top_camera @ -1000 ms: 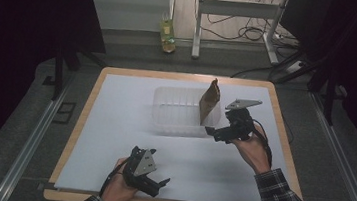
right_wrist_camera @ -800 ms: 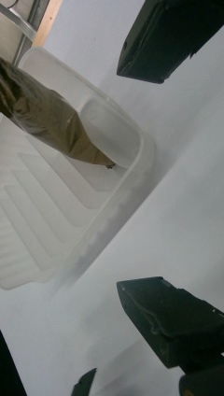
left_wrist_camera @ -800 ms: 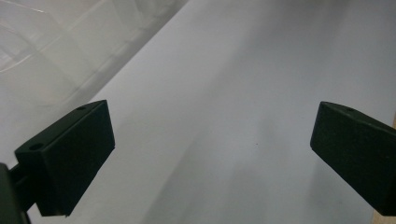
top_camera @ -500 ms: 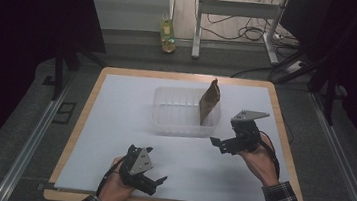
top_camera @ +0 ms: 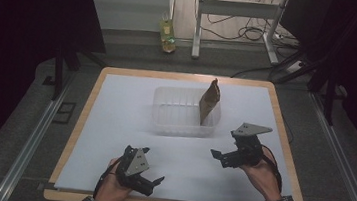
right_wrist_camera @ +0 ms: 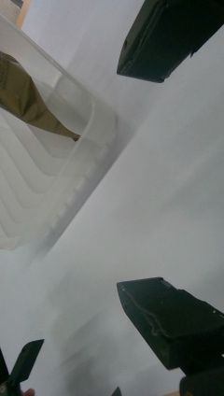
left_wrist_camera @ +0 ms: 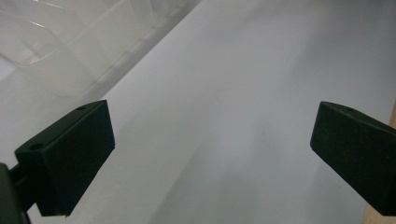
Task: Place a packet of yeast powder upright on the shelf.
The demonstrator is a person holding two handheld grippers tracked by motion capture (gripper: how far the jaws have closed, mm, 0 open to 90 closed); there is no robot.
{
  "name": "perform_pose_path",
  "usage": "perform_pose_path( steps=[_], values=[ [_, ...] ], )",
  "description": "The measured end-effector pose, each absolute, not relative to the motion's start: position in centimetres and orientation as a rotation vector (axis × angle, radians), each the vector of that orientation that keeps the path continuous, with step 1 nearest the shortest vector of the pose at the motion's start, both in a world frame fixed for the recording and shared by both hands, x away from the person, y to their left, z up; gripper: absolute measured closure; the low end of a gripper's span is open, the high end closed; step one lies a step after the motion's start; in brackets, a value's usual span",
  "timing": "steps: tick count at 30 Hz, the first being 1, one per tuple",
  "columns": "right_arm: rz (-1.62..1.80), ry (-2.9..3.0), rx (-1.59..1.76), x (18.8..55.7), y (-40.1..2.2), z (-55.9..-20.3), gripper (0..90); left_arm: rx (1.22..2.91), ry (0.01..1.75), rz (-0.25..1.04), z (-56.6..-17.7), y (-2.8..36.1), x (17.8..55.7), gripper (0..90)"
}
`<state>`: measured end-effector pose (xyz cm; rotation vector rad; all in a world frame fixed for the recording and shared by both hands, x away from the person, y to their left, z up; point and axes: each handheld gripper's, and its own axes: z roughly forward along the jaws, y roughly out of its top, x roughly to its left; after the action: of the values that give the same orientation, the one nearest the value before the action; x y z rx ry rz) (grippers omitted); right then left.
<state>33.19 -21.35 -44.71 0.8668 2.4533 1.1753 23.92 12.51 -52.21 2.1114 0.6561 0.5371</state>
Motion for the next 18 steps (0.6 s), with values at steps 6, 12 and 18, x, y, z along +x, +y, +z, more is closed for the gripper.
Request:
perform_pose_path(
  steps=[6, 12, 18],
  values=[
    [1.182, 2.481, 0.830, 32.2, -21.6, -45.6, 0.0, 2.109, 0.664, 0.532, -52.2, 12.7, 23.8, 0.0],
    [1.149, 2.504, 0.825, 31.6, -21.9, -46.3, 0.0, 2.113, 0.663, 0.533, -52.2, 12.7, 23.8, 0.0],
    [1.162, 2.487, 0.847, 30.8, -22.8, -46.6, 0.0, 2.117, 0.658, 0.539, -52.3, 12.7, 23.8, 0.0]
  ],
)
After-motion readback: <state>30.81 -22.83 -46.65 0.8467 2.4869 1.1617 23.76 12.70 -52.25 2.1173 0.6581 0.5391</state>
